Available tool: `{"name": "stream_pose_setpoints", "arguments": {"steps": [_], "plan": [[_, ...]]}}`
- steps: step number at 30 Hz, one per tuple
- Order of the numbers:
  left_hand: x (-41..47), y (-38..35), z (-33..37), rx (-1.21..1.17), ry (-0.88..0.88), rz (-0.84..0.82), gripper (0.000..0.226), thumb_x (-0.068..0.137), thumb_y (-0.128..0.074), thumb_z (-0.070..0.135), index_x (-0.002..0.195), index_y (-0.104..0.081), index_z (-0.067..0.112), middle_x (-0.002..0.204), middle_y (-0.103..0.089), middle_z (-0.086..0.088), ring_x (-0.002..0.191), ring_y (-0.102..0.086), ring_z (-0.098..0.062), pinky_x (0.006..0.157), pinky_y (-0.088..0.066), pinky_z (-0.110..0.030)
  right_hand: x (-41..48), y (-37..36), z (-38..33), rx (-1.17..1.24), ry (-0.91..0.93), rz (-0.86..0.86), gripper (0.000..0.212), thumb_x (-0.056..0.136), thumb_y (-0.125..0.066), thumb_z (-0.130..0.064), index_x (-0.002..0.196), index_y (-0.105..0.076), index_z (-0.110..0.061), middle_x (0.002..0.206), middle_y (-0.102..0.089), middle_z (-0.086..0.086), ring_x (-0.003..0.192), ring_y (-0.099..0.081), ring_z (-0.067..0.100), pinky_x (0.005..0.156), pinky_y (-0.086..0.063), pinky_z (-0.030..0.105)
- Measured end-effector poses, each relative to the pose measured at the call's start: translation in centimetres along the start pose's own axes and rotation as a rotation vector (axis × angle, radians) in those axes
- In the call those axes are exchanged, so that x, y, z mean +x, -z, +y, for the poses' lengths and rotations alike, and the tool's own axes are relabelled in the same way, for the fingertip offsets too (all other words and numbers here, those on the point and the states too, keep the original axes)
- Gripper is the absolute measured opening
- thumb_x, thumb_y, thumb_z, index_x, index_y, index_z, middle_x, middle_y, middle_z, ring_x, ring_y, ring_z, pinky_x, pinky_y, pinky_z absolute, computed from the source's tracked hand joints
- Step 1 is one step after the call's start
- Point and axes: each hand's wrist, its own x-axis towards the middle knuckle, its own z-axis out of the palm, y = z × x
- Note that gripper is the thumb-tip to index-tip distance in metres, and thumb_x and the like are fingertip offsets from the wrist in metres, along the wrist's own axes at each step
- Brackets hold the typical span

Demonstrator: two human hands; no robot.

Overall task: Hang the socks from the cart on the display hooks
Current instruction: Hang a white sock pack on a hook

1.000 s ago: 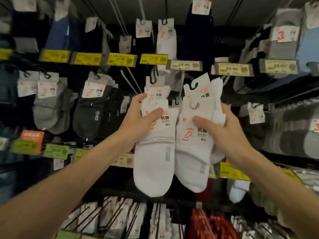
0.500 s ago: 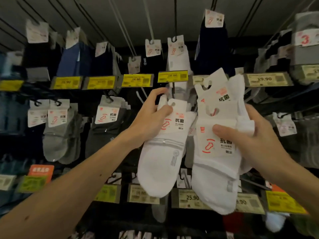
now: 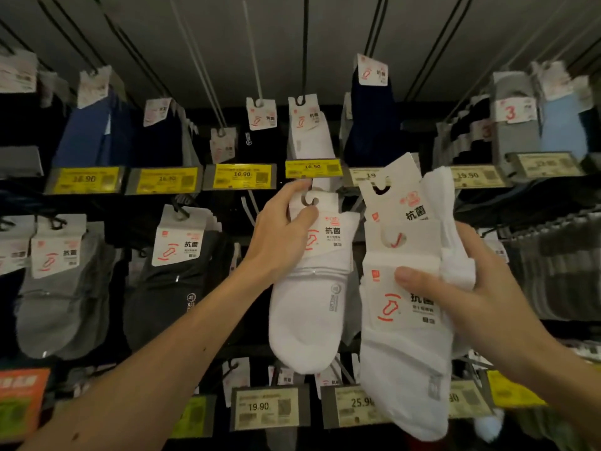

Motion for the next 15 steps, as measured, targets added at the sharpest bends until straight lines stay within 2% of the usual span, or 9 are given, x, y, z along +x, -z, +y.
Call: {"name": "stream_pose_setpoints", "arguments": {"steps": [3,6,7,8,10,11,12,15], "plan": [[0.5,-0.4,0.6,-0.062,-0.012,0.008,0.057,0.100,-0.053,0.009,0.149,-0.037,0.034,0.111,-0.055,0.028,0.087,-0.063,0.014,0.069,-0.054,-0.012,0.2,0.4,0.1,0.009,-0.014,-0.003,0.051,0.069,-0.077,-0.016,0.115,-0.062,-0.028,0.101,-0.075,-0.009,0.084,-0.075,0.013,0.060,-0.059,0.022],[1.2,-0.5,0.9,-0.046,-0.012,0.009,0.060,0.102,-0.051,0.008,0.151,-0.033,0.037,0.094,-0.058,0.035,0.075,-0.063,0.018,0.063,-0.053,-0.011,0.4,0.6,0.1,-0.002,-0.015,-0.014,0.053,0.066,-0.078,-0.020,0.116,-0.063,-0.028,0.104,-0.075,-0.007,0.088,-0.075,0.015,0.064,-0.061,0.026],[1.2,-0.5,0.9,-0.024,-0.008,0.017,0.060,0.102,-0.051,0.008,0.152,-0.033,0.036,0.094,-0.059,0.036,0.075,-0.062,0.018,0.064,-0.053,-0.011,0.4,0.6,0.2,-0.005,-0.014,-0.026,0.053,0.066,-0.078,-0.021,0.116,-0.062,-0.028,0.104,-0.075,-0.007,0.088,-0.075,0.016,0.065,-0.061,0.027],[1.3,-0.6,0.9,0.015,-0.013,0.032,0.060,0.102,-0.051,0.010,0.153,-0.032,0.035,0.104,-0.059,0.033,0.081,-0.063,0.016,0.068,-0.054,-0.012,0.5,0.7,0.2,-0.007,-0.011,-0.038,0.052,0.066,-0.078,-0.022,0.116,-0.062,-0.028,0.104,-0.075,-0.007,0.089,-0.075,0.016,0.065,-0.061,0.028],[1.3,-0.7,0.6,0.172,-0.046,0.083,0.058,0.102,-0.051,0.016,0.154,-0.031,0.034,0.129,-0.056,0.013,0.106,-0.061,0.002,0.091,-0.053,-0.024,0.5,0.8,0.2,-0.016,-0.009,-0.055,0.052,0.066,-0.078,-0.023,0.115,-0.061,-0.029,0.104,-0.075,-0.008,0.089,-0.075,0.015,0.066,-0.062,0.029],[1.3,-0.9,0.4,0.239,-0.062,0.108,0.058,0.102,-0.050,0.019,0.155,-0.030,0.033,0.133,-0.054,0.006,0.113,-0.058,-0.006,0.098,-0.050,-0.029,0.6,0.9,0.3,-0.017,-0.007,-0.060,0.053,0.065,-0.078,-0.024,0.115,-0.061,-0.029,0.103,-0.075,-0.009,0.088,-0.075,0.015,0.066,-0.062,0.028],[1.3,-1.1,0.2,0.267,-0.067,0.126,0.058,0.103,-0.050,0.021,0.155,-0.029,0.033,0.132,-0.054,0.003,0.113,-0.057,-0.011,0.097,-0.048,-0.030,0.6,1.0,0.4,-0.013,-0.006,-0.062,0.053,0.065,-0.078,-0.025,0.115,-0.061,-0.029,0.103,-0.075,-0.009,0.088,-0.075,0.016,0.065,-0.062,0.028],[1.8,-1.7,-0.4,0.279,-0.062,0.131,0.063,0.102,-0.048,0.021,0.157,-0.021,0.035,0.118,-0.060,-0.003,0.095,-0.063,-0.016,0.082,-0.053,-0.032,0.7,1.3,0.8,-0.008,-0.012,-0.072,0.054,0.064,-0.078,-0.026,0.115,-0.062,-0.030,0.104,-0.075,-0.008,0.089,-0.075,0.017,0.066,-0.062,0.030]]}}
